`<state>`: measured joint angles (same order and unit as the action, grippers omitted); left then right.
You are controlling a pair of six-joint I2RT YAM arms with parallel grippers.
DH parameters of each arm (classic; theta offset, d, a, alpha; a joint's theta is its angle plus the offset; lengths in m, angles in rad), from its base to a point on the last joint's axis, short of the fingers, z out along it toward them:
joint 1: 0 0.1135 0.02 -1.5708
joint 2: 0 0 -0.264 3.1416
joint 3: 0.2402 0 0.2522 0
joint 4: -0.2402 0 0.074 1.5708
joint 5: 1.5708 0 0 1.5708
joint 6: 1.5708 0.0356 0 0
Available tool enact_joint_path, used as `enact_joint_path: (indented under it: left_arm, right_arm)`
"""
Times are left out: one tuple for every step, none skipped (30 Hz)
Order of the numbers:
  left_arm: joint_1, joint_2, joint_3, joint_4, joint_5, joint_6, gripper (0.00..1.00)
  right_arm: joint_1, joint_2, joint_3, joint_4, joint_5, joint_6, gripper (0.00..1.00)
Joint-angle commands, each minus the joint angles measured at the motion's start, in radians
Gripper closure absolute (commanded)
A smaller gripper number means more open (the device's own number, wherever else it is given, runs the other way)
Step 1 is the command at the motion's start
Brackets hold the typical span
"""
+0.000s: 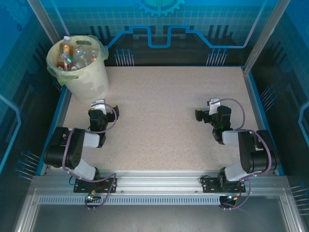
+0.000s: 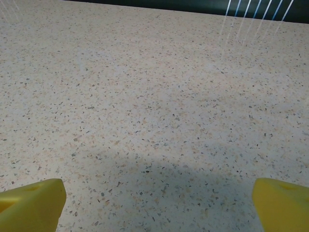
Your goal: Put the plastic bottles in the bin
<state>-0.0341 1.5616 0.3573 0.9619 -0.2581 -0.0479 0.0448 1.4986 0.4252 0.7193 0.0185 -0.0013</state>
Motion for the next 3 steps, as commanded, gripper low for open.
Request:
enact_joint_path:
  left_arm:
    - [-0.006,-0.011,0.006,-0.005,-0.021,0.020,0.01]
    - [-0.006,-0.010,0.007,-0.005,-0.021,0.021,0.01]
    - [-0.006,-0.011,0.008,-0.005,-0.021,0.020,0.01]
  right_arm:
    - [0.005,0.008,0.012,0.028,0.008,-0.006,0.00]
    - [0.005,0.008,0.013,0.028,0.008,-0.006,0.00]
    - [0.006,0.008,0.013,0.028,0.009,-0.006,0.00]
